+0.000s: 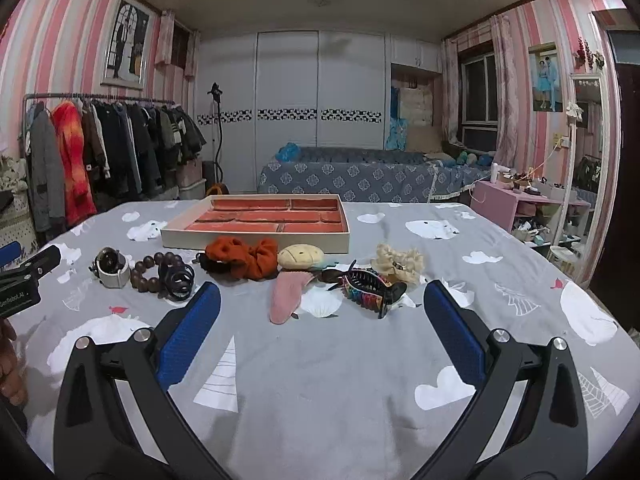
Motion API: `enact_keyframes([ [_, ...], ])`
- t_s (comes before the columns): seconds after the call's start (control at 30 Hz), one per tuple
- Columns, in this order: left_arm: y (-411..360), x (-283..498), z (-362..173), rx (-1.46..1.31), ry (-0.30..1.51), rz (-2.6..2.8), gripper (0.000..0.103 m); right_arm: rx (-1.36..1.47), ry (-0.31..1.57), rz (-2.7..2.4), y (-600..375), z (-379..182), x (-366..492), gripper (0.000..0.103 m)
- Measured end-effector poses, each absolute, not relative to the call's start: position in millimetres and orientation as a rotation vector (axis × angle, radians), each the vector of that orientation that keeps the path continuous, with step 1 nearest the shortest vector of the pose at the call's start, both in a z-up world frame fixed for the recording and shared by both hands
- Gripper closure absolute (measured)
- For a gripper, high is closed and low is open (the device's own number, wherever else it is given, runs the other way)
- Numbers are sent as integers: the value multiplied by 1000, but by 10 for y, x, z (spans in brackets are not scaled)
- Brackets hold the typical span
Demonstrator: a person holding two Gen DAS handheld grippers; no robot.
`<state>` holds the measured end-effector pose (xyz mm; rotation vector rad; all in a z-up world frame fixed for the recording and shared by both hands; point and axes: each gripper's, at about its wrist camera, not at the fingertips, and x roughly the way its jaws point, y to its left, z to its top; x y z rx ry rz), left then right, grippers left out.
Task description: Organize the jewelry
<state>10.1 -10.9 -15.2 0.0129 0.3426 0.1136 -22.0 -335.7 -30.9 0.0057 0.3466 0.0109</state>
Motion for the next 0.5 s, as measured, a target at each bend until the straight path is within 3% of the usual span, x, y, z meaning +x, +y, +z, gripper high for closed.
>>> enact_keyframes([
  [0.23, -106, -18, -132, 5, 287, 107, 4, 18, 333, 17, -3373, -308, -254, 4],
  [0.5, -120, 72, -192, 10, 356, 121, 4, 4, 332, 10, -3340, -307, -256, 4],
])
